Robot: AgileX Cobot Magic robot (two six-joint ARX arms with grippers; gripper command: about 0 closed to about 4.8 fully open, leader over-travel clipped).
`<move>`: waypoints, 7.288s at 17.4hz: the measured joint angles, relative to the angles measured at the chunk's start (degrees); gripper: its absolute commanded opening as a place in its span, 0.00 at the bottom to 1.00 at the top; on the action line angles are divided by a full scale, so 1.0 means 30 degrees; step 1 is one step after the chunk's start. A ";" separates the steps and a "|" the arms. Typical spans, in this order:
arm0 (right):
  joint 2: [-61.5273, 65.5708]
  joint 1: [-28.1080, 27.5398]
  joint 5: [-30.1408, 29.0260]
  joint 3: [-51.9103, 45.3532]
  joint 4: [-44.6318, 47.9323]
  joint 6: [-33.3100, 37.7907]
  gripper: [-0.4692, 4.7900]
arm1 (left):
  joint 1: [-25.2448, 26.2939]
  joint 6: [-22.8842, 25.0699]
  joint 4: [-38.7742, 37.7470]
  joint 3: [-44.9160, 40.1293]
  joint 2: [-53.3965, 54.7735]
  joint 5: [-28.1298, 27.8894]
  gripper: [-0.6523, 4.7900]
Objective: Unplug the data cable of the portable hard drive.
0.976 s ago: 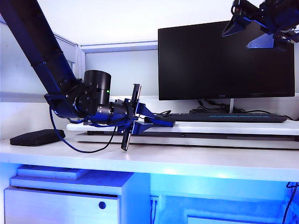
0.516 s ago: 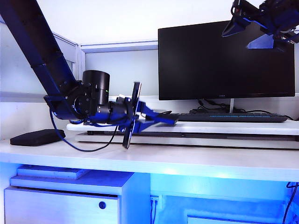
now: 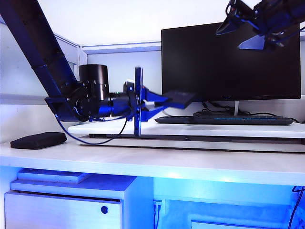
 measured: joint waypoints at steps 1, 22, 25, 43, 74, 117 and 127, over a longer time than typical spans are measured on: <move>0.0211 0.0000 -0.0117 0.0240 0.0022 0.0211 0.85 | 0.0000 -0.0233 0.0561 0.0000 -0.0022 0.0270 0.11; 0.4510 0.1683 -0.2871 0.4422 0.0138 0.2645 0.80 | -0.0619 -0.2280 0.5333 0.0015 -0.0481 0.3045 0.11; 0.4510 0.1647 -0.2834 0.4430 -0.0015 0.2645 0.78 | -0.0583 -0.2412 0.5850 0.0015 -0.0481 0.3038 0.11; 0.5005 0.1625 -0.2229 0.4685 0.0597 0.2652 0.38 | -0.0648 -0.3126 0.6907 0.0160 -0.0510 0.3089 0.11; 0.6681 0.1515 -0.0743 0.6776 0.1545 0.2222 0.08 | -0.0561 -0.4641 0.6441 0.0277 -0.0627 0.2674 0.11; 0.6645 0.0321 -0.5894 0.8444 -0.1472 0.5464 0.90 | 0.0226 -0.3891 0.6899 0.0124 -0.0517 0.4714 0.11; 0.6652 0.1588 -0.5763 0.8444 -0.2295 0.5464 0.78 | 0.0262 -0.3891 0.6980 0.0160 -0.0525 0.4532 0.11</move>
